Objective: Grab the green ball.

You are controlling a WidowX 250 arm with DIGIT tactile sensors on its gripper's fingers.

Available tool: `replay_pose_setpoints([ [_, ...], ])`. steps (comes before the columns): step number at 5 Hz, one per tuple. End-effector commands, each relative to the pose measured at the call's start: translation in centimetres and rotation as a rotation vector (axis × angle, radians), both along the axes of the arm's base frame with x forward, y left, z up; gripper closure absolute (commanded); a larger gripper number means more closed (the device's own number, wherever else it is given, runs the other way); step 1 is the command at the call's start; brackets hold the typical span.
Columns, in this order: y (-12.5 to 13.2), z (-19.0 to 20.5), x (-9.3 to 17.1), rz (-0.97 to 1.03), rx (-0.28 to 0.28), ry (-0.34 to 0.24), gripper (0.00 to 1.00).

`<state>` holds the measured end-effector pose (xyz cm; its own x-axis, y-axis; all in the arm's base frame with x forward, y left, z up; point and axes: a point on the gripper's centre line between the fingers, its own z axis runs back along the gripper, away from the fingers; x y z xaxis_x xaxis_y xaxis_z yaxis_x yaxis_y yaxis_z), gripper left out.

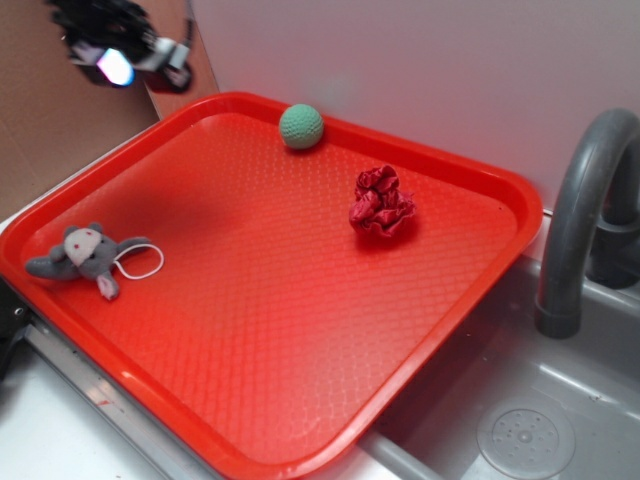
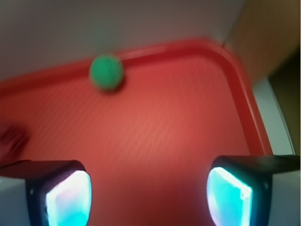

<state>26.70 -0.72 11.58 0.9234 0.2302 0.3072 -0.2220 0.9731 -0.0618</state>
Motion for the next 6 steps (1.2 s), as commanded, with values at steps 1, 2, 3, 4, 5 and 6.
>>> replay_pose_setpoints([
  [1, -3.5, -3.2, 6.9, -0.156, -0.030, -0.151, 0.00],
  [2, -5.1, -4.5, 8.7, -0.165, 0.002, -0.166, 0.00],
  [3, -5.5, -5.5, 9.7, -0.167, 0.045, -0.180, 0.00],
  [4, -4.4, -6.2, 10.2, -0.146, 0.057, -0.179, 0.00],
  [5, -2.5, -6.7, 10.4, -0.124, 0.123, -0.165, 0.00],
  [6, -1.4, -7.2, 10.6, -0.101, 0.147, -0.167, 1.00],
])
